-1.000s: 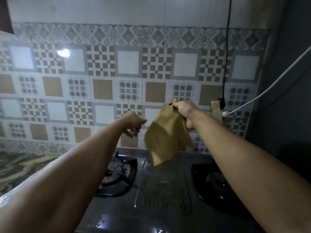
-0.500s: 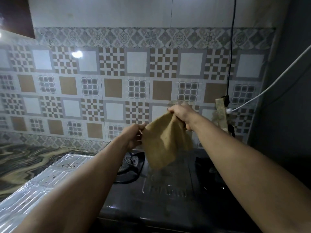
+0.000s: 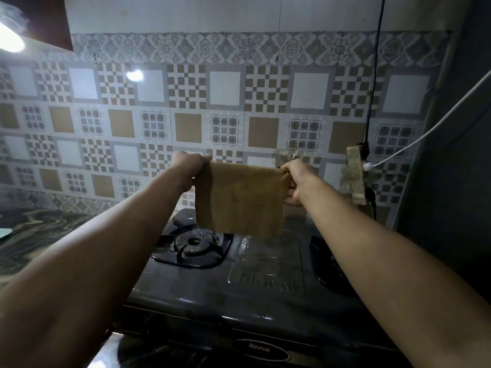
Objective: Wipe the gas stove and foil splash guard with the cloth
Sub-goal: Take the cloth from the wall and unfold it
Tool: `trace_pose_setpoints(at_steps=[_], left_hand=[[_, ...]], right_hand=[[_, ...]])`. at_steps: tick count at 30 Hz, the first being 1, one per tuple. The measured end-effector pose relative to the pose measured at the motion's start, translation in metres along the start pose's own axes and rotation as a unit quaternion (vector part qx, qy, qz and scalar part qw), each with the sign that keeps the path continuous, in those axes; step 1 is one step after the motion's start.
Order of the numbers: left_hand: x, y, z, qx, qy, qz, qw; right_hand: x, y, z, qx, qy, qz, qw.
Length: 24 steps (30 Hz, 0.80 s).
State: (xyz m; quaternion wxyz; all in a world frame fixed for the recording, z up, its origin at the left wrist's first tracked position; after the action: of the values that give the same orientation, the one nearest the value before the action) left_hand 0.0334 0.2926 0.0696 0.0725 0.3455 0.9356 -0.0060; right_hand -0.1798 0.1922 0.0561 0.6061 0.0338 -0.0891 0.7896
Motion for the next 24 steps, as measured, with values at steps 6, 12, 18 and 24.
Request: trace_pose_setpoints(at_steps=[6, 12, 18, 24], left_hand=[[-0.014, 0.025, 0.003, -0.010, 0.004, -0.029, 1.000], [-0.032, 0.044, -0.001, -0.053, -0.038, 0.038, 0.997], [-0.059, 0.058, -0.001, -0.167, -0.103, 0.036, 0.980], [-0.085, 0.066, -0.001, -0.213, -0.144, 0.034, 0.966]], right_hand=[[-0.009, -0.023, -0.008, -0.034, -0.037, 0.070, 0.996], [-0.023, -0.049, 0.005, 0.046, 0.032, 0.028, 0.998], [-0.042, -0.065, 0.026, 0.226, 0.170, 0.039, 0.958], [-0.049, -0.077, 0.043, 0.408, 0.320, -0.040, 0.854]])
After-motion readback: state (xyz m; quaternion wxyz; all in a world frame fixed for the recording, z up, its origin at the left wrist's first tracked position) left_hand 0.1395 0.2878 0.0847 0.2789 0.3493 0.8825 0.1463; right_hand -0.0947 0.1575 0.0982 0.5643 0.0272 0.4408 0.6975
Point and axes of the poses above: each hand's wrist, its own x-axis away from the middle knuckle, its own y-axis out of the back of the hand, z = x × y, the point moved 3 cm from there along -x, towards the middle knuckle, and after that the axes turned 1 degree about -y, right-handed, at the moved point
